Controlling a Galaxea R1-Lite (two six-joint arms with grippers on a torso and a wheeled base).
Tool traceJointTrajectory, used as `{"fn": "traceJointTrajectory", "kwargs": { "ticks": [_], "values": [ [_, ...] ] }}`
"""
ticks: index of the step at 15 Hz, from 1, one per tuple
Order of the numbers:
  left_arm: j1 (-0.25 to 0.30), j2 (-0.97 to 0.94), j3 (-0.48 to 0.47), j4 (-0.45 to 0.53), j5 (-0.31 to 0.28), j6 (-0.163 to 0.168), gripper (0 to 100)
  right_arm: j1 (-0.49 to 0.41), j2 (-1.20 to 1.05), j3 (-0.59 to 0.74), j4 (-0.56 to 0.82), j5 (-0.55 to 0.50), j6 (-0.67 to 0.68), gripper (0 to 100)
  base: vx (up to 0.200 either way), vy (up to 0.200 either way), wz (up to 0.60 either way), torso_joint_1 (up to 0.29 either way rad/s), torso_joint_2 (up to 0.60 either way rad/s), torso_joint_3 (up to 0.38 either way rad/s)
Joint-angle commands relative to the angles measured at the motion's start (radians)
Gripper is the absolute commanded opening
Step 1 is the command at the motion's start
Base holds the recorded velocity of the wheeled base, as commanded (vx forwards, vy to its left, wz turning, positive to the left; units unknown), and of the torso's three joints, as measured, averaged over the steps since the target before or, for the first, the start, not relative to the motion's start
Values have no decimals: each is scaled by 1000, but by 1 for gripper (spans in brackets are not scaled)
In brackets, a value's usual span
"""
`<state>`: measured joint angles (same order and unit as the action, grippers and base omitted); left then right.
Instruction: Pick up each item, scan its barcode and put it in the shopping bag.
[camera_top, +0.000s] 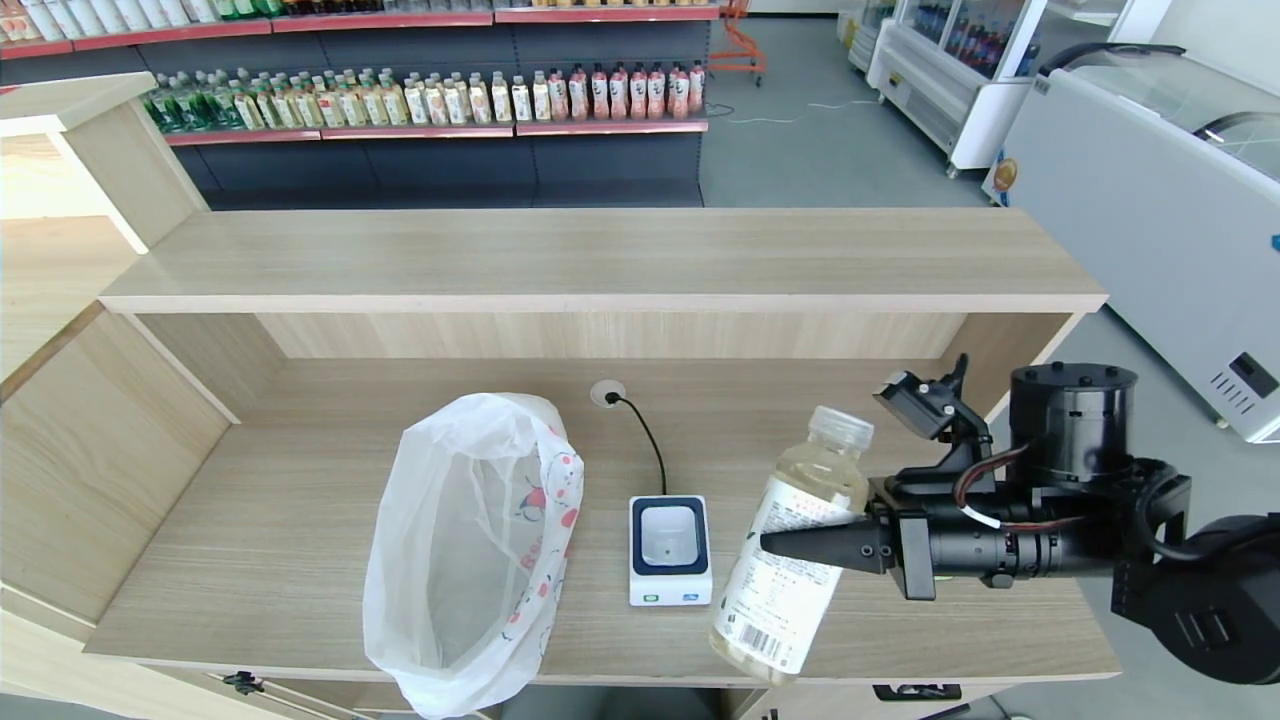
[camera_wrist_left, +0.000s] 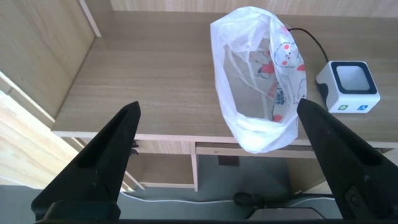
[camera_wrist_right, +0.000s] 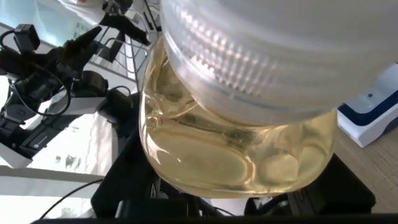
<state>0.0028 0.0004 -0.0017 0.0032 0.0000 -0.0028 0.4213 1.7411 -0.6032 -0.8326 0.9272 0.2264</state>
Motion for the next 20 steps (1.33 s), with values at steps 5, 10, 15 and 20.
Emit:
{"fn": "traceJointTrajectory", "kwargs": {
  "ticks": [5, 10, 15, 20],
  "values": [
    [0, 0, 0, 0, 0, 0, 100, 14, 49, -49, -43, 68, 1, 0, 0, 0, 0, 0, 0, 0],
    [0, 0, 0, 0, 0, 0, 100, 19, 38, -6, -43, 122, -1, 0, 0, 0, 0, 0, 0, 0],
    [0, 0, 0, 0, 0, 0, 100, 48, 38, 2, -42, 124, -1, 0, 0, 0, 0, 0, 0, 0],
    [0, 0, 0, 0, 0, 0, 100, 42, 38, 5, -43, 120, -9, 0, 0, 0, 0, 0, 0, 0]
  ]
}}
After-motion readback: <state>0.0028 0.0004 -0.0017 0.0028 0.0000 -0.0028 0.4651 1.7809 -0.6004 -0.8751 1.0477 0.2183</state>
